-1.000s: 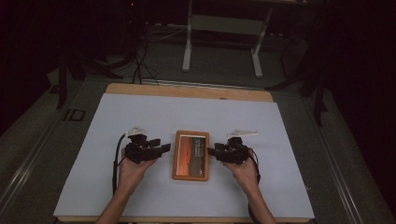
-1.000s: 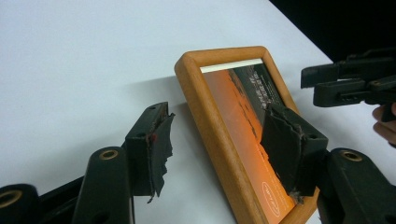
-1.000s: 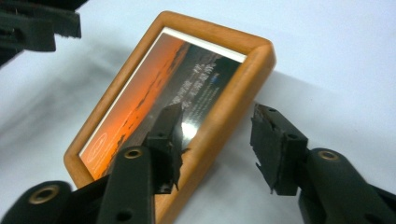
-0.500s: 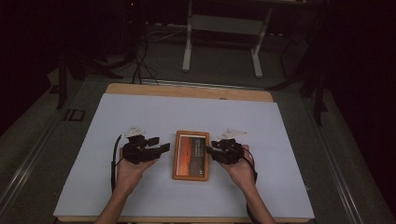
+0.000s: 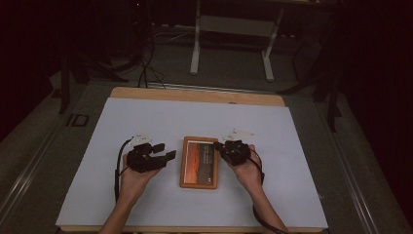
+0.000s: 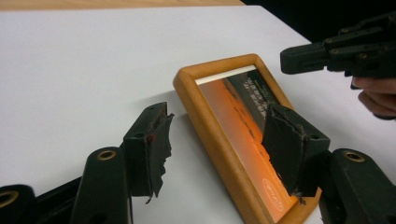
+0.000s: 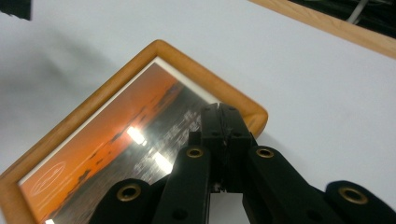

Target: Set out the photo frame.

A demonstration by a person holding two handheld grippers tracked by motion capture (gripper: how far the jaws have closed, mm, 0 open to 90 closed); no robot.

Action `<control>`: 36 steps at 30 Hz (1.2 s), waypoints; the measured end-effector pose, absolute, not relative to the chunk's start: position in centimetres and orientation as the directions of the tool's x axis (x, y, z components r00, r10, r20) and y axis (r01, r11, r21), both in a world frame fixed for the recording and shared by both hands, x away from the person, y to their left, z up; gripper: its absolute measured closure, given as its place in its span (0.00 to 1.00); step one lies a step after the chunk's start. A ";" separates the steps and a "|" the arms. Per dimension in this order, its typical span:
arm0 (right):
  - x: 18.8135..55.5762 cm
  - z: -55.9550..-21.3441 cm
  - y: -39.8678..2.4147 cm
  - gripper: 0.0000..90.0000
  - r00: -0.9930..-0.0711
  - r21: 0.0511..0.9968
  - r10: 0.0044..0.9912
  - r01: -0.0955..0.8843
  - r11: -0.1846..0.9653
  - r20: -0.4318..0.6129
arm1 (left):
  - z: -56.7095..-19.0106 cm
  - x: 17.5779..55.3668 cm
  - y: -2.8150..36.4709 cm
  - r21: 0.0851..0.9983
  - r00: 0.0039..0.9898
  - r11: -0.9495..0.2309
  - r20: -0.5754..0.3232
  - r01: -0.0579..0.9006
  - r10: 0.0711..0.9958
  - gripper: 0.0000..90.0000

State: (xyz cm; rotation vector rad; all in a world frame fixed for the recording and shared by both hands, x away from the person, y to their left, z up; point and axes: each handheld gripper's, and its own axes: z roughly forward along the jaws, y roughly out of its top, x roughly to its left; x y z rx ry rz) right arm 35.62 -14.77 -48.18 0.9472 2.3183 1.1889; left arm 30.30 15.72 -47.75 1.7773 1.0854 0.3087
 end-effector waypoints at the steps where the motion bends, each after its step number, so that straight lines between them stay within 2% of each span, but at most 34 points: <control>1: 35.8 -48.2 -14.7 1.00 -0.708 0.816 0.706 0.393 0.424 -0.026 | -47.7 30.2 15.7 0.845 0.568 -0.115 -0.243 0.522 0.786 0.46; 11: 37.3 -48.7 -13.7 1.00 -0.712 0.811 0.700 0.376 0.448 -0.056 | -47.4 29.7 15.4 0.876 0.578 -0.155 -0.160 0.456 0.800 0.47; 21: 37.9 -49.2 -13.6 1.00 -0.707 0.806 0.704 0.381 0.454 -0.062 | -47.5 29.7 15.2 0.870 0.583 -0.167 -0.158 0.464 0.797 0.54; 36: 38.7 -49.7 -13.9 1.00 -0.715 0.803 0.698 0.395 0.446 -0.036 | -47.7 29.6 14.3 0.859 0.606 -0.179 -0.178 0.481 0.775 0.52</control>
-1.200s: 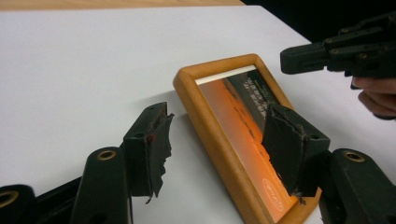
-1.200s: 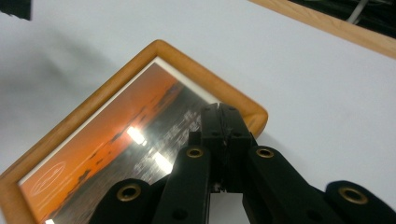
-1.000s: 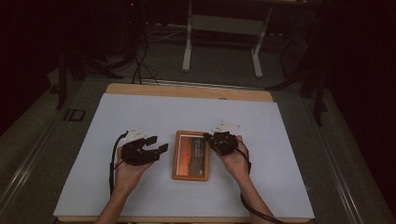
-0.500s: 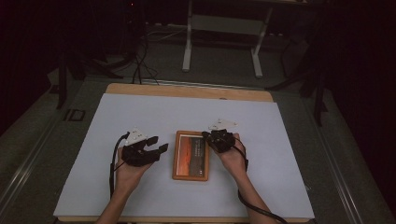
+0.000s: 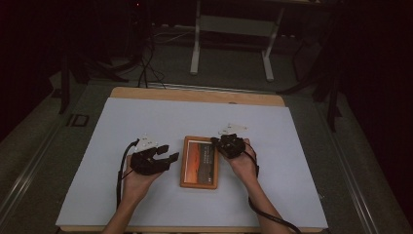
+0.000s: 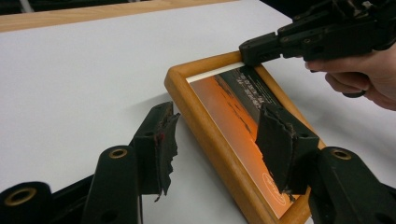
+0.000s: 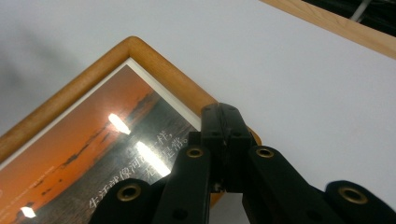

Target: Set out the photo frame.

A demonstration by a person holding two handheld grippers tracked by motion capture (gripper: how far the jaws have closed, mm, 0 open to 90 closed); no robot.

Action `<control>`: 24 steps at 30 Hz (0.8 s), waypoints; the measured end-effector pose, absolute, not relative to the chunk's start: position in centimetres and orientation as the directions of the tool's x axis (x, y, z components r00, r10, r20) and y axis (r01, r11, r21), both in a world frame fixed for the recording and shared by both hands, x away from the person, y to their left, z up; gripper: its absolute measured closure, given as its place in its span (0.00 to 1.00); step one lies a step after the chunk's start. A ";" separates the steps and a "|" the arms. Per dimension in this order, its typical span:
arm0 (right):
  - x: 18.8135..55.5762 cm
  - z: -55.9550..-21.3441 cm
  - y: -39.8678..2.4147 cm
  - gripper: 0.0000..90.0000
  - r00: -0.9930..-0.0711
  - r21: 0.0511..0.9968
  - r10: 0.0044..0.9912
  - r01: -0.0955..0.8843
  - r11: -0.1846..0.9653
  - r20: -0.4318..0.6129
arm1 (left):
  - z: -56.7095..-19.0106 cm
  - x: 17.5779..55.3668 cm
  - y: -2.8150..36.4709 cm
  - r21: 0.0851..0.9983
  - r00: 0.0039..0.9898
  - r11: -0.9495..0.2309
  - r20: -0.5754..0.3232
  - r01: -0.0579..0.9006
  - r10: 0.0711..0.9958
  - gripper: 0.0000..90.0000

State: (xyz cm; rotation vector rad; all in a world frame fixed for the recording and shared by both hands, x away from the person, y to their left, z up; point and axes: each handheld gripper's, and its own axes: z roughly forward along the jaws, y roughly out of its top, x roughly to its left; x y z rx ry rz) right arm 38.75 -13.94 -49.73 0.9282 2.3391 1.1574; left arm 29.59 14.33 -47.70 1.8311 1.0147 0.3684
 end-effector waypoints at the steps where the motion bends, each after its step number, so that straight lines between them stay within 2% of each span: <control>1: 38.8 -49.8 -14.0 1.00 -0.713 0.801 0.700 0.400 0.445 -0.033 | -47.7 29.6 14.3 0.858 0.607 -0.178 -0.181 0.482 0.773 0.52; 4: 38.9 -50.0 -14.3 1.00 -0.704 0.799 0.709 0.408 0.441 -0.032 | -47.7 29.6 14.2 0.858 0.613 -0.181 -0.182 0.481 0.769 0.52; 9: 39.4 -50.4 -15.1 1.00 -0.691 0.796 0.722 0.452 0.404 0.026 | -48.0 29.7 13.9 0.847 0.616 -0.187 -0.193 0.497 0.763 0.51; 16: 39.9 -51.6 -15.9 1.00 -0.657 0.765 0.754 0.499 0.407 0.027 | -48.1 29.7 13.2 0.842 0.633 -0.181 -0.223 0.508 0.741 0.48; 24: 40.0 -51.9 -16.1 1.00 -0.653 0.759 0.757 0.506 0.410 0.026 | -48.2 29.5 12.4 0.837 0.652 -0.185 -0.242 0.515 0.718 0.44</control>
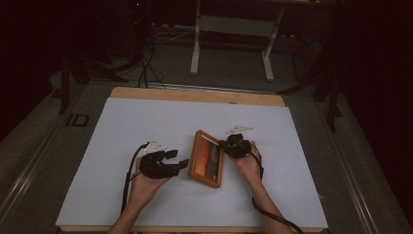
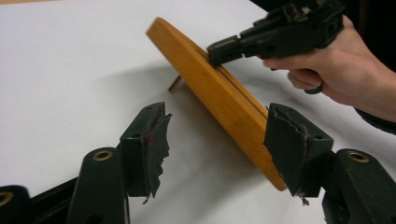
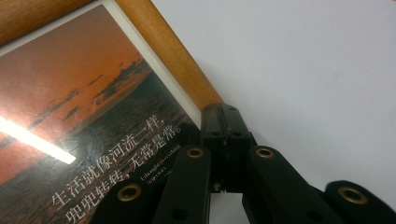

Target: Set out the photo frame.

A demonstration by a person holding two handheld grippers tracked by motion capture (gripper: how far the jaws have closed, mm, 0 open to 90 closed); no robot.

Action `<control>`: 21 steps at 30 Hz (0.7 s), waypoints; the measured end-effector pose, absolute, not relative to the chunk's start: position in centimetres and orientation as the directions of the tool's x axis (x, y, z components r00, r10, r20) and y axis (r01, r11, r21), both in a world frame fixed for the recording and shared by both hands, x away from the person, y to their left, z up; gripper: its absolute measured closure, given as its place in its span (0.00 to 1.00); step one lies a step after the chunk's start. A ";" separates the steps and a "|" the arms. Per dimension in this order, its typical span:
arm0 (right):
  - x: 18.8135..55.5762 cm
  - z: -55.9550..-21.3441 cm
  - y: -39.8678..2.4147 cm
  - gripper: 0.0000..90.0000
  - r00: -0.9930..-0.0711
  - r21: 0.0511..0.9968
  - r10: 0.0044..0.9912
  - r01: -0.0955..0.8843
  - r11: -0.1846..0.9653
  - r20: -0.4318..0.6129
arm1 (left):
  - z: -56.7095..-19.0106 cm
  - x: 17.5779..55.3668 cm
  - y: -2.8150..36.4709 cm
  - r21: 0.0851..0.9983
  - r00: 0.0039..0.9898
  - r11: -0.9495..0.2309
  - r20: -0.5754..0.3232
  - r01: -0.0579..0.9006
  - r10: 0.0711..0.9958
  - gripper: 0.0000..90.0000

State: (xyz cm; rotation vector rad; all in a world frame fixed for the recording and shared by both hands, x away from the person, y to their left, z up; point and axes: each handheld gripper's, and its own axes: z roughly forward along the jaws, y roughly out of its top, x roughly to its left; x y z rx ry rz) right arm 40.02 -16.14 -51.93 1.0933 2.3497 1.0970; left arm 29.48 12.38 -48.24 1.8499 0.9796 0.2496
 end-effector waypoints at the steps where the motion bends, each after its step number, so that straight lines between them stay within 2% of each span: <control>1: 40.0 -51.9 -16.1 1.00 -0.653 0.759 0.757 0.506 0.410 0.026 | -48.2 29.5 12.4 0.837 0.652 -0.185 -0.242 0.515 0.718 0.44; 11: 40.0 -52.1 -16.4 1.00 -0.651 0.766 0.757 0.512 0.389 0.051 | -48.9 29.1 10.6 0.822 0.671 -0.220 -0.241 0.525 0.701 0.36; 17: 40.0 -52.1 -16.3 1.00 -0.650 0.768 0.758 0.508 0.389 0.047 | -49.5 29.1 9.7 0.807 0.661 -0.229 -0.244 0.544 0.710 0.27; 21: 39.9 -52.2 -16.4 1.00 -0.650 0.771 0.759 0.506 0.386 0.046 | -49.9 29.1 9.2 0.800 0.670 -0.240 -0.252 0.551 0.699 0.25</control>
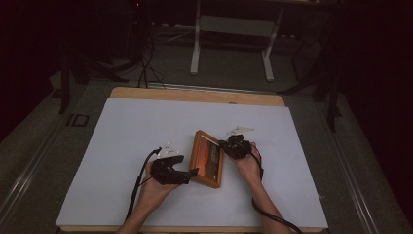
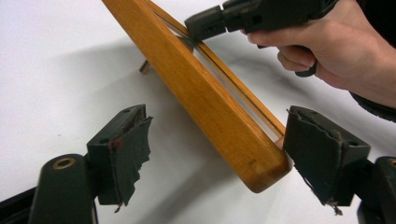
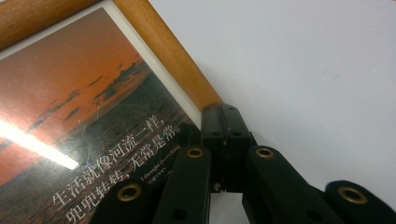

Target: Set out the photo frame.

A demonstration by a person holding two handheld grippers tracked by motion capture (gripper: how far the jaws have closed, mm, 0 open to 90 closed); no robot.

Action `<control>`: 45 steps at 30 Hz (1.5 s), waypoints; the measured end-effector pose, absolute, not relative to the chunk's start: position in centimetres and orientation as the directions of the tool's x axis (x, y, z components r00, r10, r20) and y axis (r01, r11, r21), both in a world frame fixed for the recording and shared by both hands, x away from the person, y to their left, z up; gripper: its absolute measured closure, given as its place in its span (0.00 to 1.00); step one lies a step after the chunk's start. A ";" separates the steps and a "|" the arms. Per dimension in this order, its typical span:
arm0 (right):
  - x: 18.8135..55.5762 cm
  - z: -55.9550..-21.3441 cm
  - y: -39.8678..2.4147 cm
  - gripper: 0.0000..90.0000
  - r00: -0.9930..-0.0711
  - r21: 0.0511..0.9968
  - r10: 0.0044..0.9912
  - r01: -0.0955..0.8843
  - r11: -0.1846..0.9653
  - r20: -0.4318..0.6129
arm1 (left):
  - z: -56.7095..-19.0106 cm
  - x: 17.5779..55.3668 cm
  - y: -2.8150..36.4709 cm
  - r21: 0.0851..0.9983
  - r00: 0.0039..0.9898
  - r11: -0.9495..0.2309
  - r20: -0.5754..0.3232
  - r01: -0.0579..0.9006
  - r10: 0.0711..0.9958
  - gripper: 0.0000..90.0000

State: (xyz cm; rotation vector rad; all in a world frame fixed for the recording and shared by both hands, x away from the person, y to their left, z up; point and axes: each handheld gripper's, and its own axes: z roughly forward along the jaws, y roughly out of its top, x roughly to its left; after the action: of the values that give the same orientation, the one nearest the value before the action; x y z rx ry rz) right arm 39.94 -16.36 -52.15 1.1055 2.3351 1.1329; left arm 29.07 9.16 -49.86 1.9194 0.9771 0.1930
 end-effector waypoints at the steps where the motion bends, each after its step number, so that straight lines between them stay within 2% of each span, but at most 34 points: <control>1: 39.9 -52.2 -16.4 1.00 -0.650 0.772 0.758 0.505 0.387 0.045 | -49.9 29.1 9.0 0.797 0.672 -0.244 -0.253 0.553 0.696 0.25; 15: 39.8 -52.2 -16.4 1.00 -0.649 0.777 0.759 0.501 0.380 0.047 | -51.4 29.2 7.3 0.766 0.687 -0.261 -0.302 0.588 0.661 0.27; 21: 39.8 -52.3 -16.4 1.00 -0.647 0.779 0.761 0.500 0.379 0.045 | -51.4 29.2 7.1 0.766 0.688 -0.244 -0.327 0.594 0.648 0.39; 24: 39.8 -52.3 -16.4 1.00 -0.646 0.780 0.762 0.500 0.376 0.047 | -51.4 29.3 7.2 0.762 0.679 -0.231 -0.343 0.605 0.649 0.39; 27: 39.7 -52.3 -16.4 1.00 -0.643 0.783 0.765 0.498 0.373 0.045 | -51.5 29.4 7.4 0.755 0.658 -0.193 -0.380 0.627 0.650 0.47; 29: 39.7 -52.3 -16.3 1.00 -0.644 0.782 0.765 0.494 0.380 0.035 | -51.4 29.5 7.5 0.750 0.653 -0.187 -0.390 0.634 0.649 0.47; 37: 38.6 -51.6 -16.6 0.87 -0.659 0.785 0.752 0.480 0.391 0.029 | -51.3 29.8 7.5 0.738 0.644 -0.171 -0.421 0.652 0.638 0.54; 38: 37.8 -51.0 -16.6 0.84 -0.670 0.799 0.742 0.460 0.387 0.026 | -51.2 29.8 7.4 0.738 0.643 -0.173 -0.418 0.652 0.642 0.54; 45: 35.4 -48.1 -16.6 0.76 -0.701 0.848 0.712 0.357 0.392 -0.035 | -50.4 30.2 6.2 0.745 0.637 -0.186 -0.381 0.641 0.670 0.59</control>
State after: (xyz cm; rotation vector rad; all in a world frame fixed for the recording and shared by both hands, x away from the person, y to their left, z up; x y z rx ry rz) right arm 35.37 -16.62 -48.13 0.9224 2.2620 1.2328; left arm 30.16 6.20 -50.37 1.8824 1.0403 0.0377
